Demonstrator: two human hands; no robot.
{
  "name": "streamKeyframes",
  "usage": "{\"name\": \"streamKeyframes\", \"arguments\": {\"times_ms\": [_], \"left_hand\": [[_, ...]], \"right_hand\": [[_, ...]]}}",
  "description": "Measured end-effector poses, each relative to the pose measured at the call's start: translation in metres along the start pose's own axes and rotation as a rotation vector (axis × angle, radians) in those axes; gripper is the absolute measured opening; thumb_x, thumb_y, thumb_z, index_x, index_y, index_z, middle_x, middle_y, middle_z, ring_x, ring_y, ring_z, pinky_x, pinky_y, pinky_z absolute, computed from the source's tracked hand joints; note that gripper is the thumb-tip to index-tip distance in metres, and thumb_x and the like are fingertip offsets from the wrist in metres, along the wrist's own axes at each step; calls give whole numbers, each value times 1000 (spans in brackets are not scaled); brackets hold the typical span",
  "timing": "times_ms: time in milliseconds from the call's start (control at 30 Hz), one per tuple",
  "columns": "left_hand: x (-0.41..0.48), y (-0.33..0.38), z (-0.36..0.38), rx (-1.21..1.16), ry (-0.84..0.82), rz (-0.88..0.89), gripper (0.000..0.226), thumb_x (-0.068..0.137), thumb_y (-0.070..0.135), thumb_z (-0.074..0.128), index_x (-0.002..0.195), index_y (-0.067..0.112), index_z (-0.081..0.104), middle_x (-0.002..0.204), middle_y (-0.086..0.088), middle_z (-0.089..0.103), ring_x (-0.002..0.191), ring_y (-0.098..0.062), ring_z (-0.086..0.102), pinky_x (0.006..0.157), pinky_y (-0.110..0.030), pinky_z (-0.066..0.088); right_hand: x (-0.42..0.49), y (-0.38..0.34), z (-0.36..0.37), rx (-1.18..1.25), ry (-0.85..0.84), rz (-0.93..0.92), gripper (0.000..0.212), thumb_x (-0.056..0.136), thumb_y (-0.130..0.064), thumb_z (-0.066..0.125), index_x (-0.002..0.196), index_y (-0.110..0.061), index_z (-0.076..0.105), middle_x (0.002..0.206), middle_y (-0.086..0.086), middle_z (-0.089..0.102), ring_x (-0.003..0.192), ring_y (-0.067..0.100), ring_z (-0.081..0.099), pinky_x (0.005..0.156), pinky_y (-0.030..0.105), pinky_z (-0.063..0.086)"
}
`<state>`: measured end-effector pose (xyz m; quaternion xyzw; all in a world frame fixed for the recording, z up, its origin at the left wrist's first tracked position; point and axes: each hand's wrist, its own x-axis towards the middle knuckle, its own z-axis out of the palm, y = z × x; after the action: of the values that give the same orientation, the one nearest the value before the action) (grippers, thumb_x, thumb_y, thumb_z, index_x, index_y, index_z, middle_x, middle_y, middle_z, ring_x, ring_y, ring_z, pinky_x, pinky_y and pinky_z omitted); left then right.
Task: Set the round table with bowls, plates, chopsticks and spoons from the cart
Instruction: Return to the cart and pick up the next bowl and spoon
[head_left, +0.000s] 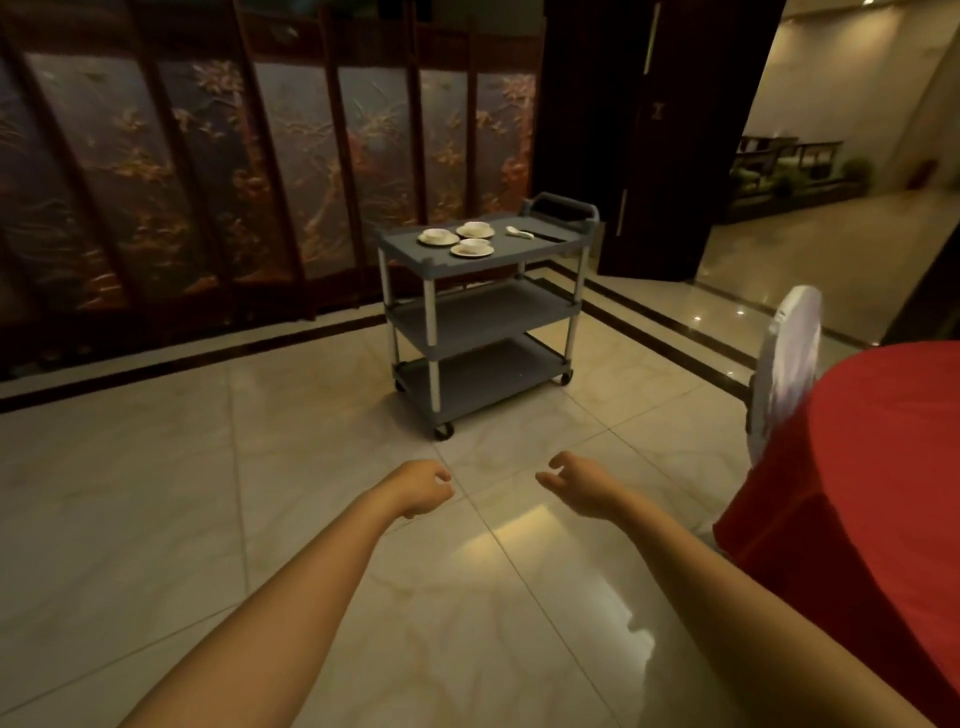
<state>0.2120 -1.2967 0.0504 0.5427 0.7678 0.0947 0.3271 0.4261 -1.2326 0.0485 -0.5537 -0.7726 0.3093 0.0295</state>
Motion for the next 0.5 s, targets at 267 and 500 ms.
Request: {"name": "streamKeyframes", "arguments": {"times_ms": [267,500], "left_hand": [[183,26,-56,-8,-4,24,41,93,28,47,132,16,49,131,-11,53,102,-27,59,75,-33,51],[336,67,-131,-5,66,41,39,93,30,50,128,13,53,126,-10,59,112,-24,58,96,-34,48]], "right_hand": [[178,-2,-51,38,-17,17,51,95,-38,47,137,-11,40,137,13,50,121,24,52,101,34,42],[341,-13,-130,9,-17,-34,46,96,-35,47,136,-13,41,137,11,50,120,22,53,100,32,43]]}}
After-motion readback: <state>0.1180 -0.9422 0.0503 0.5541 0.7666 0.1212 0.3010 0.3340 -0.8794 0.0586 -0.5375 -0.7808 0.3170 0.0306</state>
